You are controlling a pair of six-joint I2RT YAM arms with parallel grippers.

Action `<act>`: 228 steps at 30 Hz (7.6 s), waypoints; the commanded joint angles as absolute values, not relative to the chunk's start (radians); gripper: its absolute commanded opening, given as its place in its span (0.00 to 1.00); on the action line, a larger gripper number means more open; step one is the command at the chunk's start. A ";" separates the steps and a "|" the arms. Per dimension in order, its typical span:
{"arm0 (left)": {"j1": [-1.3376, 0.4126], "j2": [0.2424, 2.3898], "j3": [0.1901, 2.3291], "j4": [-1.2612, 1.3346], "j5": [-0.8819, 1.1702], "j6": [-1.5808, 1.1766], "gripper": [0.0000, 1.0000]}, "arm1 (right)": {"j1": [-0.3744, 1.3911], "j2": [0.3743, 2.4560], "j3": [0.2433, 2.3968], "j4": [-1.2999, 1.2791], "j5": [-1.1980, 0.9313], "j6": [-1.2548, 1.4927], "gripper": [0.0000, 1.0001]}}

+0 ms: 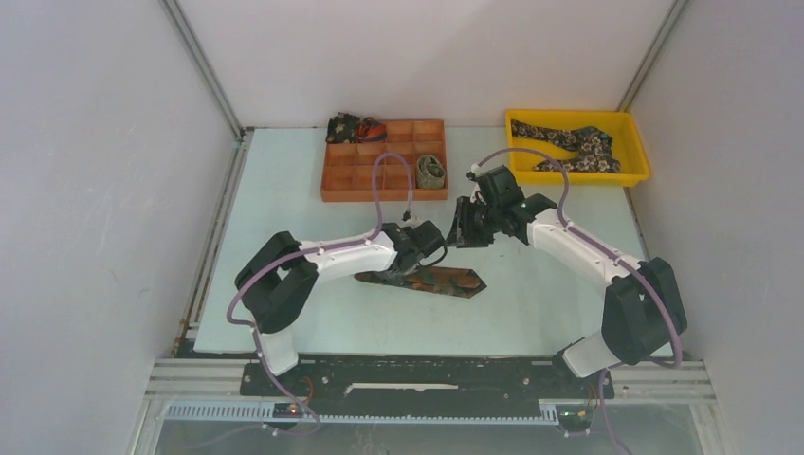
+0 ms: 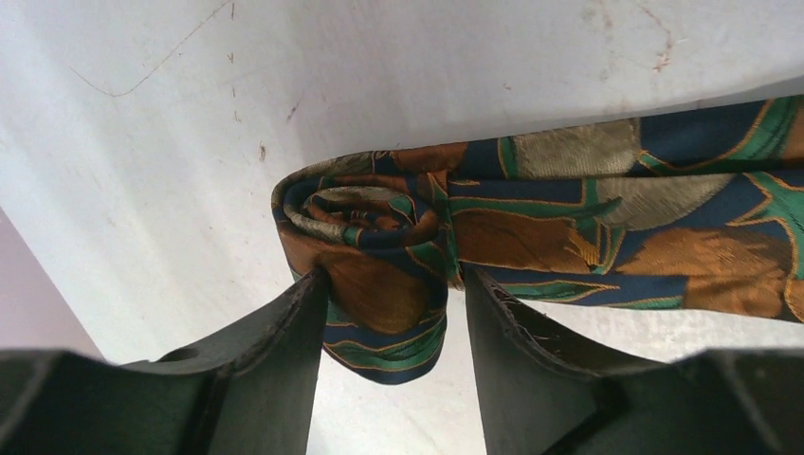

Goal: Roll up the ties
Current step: Roll the tie at the center of the board.

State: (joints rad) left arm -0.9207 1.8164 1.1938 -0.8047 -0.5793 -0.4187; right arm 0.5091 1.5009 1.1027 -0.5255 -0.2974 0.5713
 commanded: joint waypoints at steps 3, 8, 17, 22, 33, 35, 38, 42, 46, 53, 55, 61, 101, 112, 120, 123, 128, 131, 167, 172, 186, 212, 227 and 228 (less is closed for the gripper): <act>-0.928 1.706 1.213 -0.794 -0.550 -0.449 0.60 | 0.523 1.474 1.104 -0.476 -0.313 0.596 0.38; -0.927 1.623 1.205 -0.801 -0.576 -0.448 0.63 | 0.541 1.483 1.104 -0.442 -0.317 0.621 0.38; -0.875 1.393 1.085 -0.711 -0.520 -0.443 0.74 | 0.603 1.495 1.104 -0.377 -0.303 0.669 0.38; -0.796 1.220 0.959 -0.580 -0.414 -0.438 0.73 | 0.652 1.534 1.139 -0.364 -0.290 0.679 0.40; -0.563 0.914 0.653 -0.358 -0.255 -0.492 0.75 | 0.758 1.661 1.242 -0.349 -0.229 0.770 0.41; -0.508 0.891 0.609 -0.329 -0.221 -0.499 0.78 | 0.771 1.678 1.246 -0.331 -0.213 0.801 0.41; -0.442 0.881 0.560 -0.286 -0.150 -0.503 0.78 | 0.784 1.698 1.246 -0.303 -0.197 0.847 0.41; -0.398 0.897 0.516 -0.225 -0.109 -0.526 0.78 | 0.798 1.732 1.249 -0.264 -0.203 0.889 0.42; -0.363 0.943 0.484 -0.154 -0.035 -0.541 0.78 | 0.810 1.778 1.277 -0.260 -0.218 0.906 0.43; -0.354 1.006 0.476 -0.103 0.012 -0.539 0.77 | 0.843 1.856 1.350 -0.261 -0.230 0.924 0.44; -0.353 1.014 0.476 -0.099 0.022 -0.538 0.77 | 0.848 1.876 1.370 -0.271 -0.227 0.930 0.44; -0.353 1.026 0.473 -0.095 0.032 -0.534 0.76 | 0.864 1.926 1.414 -0.312 -0.232 0.939 0.41; -0.338 1.183 0.404 0.132 0.253 -0.548 0.75 | 0.810 2.070 1.412 -0.334 -0.264 0.873 0.24; -0.313 1.276 0.385 0.216 0.322 -0.557 0.72 | 0.808 2.091 1.388 -0.326 -0.261 0.871 0.23; -0.289 1.312 0.376 0.256 0.356 -0.557 0.69 | 0.804 2.103 1.370 -0.323 -0.256 0.871 0.22; -0.283 1.325 0.372 0.274 0.375 -0.560 0.67 | 0.802 2.102 1.358 -0.321 -0.252 0.870 0.21; -0.281 1.343 0.371 0.291 0.401 -0.561 0.64 | 0.800 2.101 1.339 -0.319 -0.246 0.870 0.20; -0.281 1.354 0.375 0.297 0.413 -0.559 0.61 | 0.802 2.100 1.328 -0.313 -0.244 0.873 0.20; -0.474 1.217 0.522 -0.099 -0.081 -0.511 0.18 | 0.696 1.678 1.191 -0.381 -0.134 0.778 0.48; -0.513 1.222 0.570 -0.179 -0.185 -0.500 0.18 | 0.682 1.630 1.145 -0.375 -0.132 0.774 0.49; -0.624 1.322 0.690 -0.317 -0.425 -0.437 0.16 | 0.636 1.535 1.051 -0.347 -0.151 0.770 0.50; -0.974 1.750 1.021 -0.606 -0.763 -0.428 0.16 | 0.557 1.401 0.947 -0.327 -0.185 0.765 0.50; -1.029 1.849 1.139 -0.678 -0.651 -0.423 0.40 | 0.539 1.358 0.943 -0.336 -0.193 0.763 0.50; -1.029 1.844 1.141 -0.677 -0.642 -0.424 0.42 | 0.537 1.357 0.943 -0.337 -0.193 0.764 0.50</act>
State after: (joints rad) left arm -1.0084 1.8301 1.1179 -0.6926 -0.7792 -0.4049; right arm 0.5438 1.3987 0.9443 -0.3565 -0.1879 0.7769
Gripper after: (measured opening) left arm 0.390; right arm 0.502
